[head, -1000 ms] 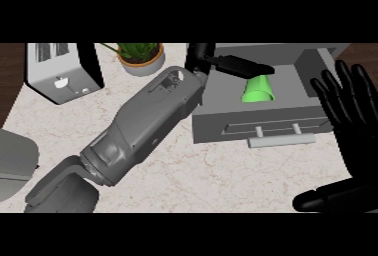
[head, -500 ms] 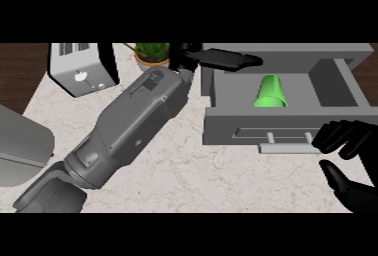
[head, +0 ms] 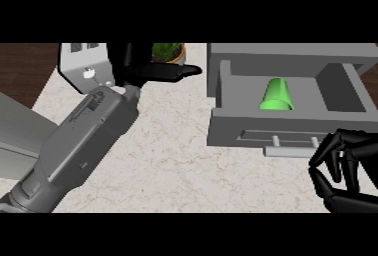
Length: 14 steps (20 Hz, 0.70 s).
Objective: Pick up the cup, place it into the drawer and close the drawer
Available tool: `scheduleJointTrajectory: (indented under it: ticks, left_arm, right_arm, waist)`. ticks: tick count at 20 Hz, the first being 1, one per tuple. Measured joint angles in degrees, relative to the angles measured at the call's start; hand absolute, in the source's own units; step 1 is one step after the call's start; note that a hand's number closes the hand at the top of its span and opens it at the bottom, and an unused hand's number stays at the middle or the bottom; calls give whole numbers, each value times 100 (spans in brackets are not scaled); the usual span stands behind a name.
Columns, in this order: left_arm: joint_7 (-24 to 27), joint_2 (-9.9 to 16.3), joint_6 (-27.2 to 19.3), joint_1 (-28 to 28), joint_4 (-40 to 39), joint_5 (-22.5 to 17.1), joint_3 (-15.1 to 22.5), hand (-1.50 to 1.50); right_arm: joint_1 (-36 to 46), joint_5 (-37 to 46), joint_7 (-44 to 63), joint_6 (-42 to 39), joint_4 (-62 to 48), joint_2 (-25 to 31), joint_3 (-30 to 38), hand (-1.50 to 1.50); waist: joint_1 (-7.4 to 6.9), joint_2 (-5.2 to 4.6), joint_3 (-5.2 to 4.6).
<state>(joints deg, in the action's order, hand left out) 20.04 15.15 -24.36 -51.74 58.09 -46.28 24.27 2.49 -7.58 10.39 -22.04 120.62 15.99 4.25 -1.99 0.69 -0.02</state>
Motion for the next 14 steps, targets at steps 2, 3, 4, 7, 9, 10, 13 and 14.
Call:
scheduleJointTrajectory:
  ticks: [2, 3, 4, 7, 9, 10, 13, 14]
  left_arm:
    - [-86, 273, 33, 482, 476, -25, -44, -150]
    - [-95, 357, 16, 707, 719, -17, -68, -150]
    - [-159, 486, 37, 908, 950, -34, -110, -150]
    - [-255, 802, 124, 1554, 1636, -47, -205, -150]
    - [-261, 957, 247, 1895, 1893, -64, -267, -150]
    - [-257, 1028, 339, 2026, 1974, -106, -327, -150]
    - [-173, 1220, 600, 2421, 2146, -170, -463, -150]
    - [-154, 1283, 655, 2554, 2230, -182, -512, -150]
  right_arm:
    - [-73, 225, -75, -7, -66, -5, -57, 150]
    - [-53, 322, -141, -18, -196, -7, -71, 150]
    - [-31, 494, -170, 37, -266, -57, -148, 150]
    - [-79, 987, -324, 121, -399, -139, -375, 150]
    - [-23, 1439, -585, 139, -627, -80, -518, 150]
    - [48, 1676, -677, 131, -713, -9, -603, 150]
    - [83, 2439, -1068, 125, -883, 280, -863, 150]
    - [118, 2696, -1122, 157, -956, 328, -982, 150]
  waist:
    - [8, -8, 1]
    - [17, -14, 1]
    - [22, -20, 2]
    - [42, -29, 2]
    - [46, -41, 3]
    - [38, -47, 3]
    - [34, -55, 2]
    - [33, -56, 2]
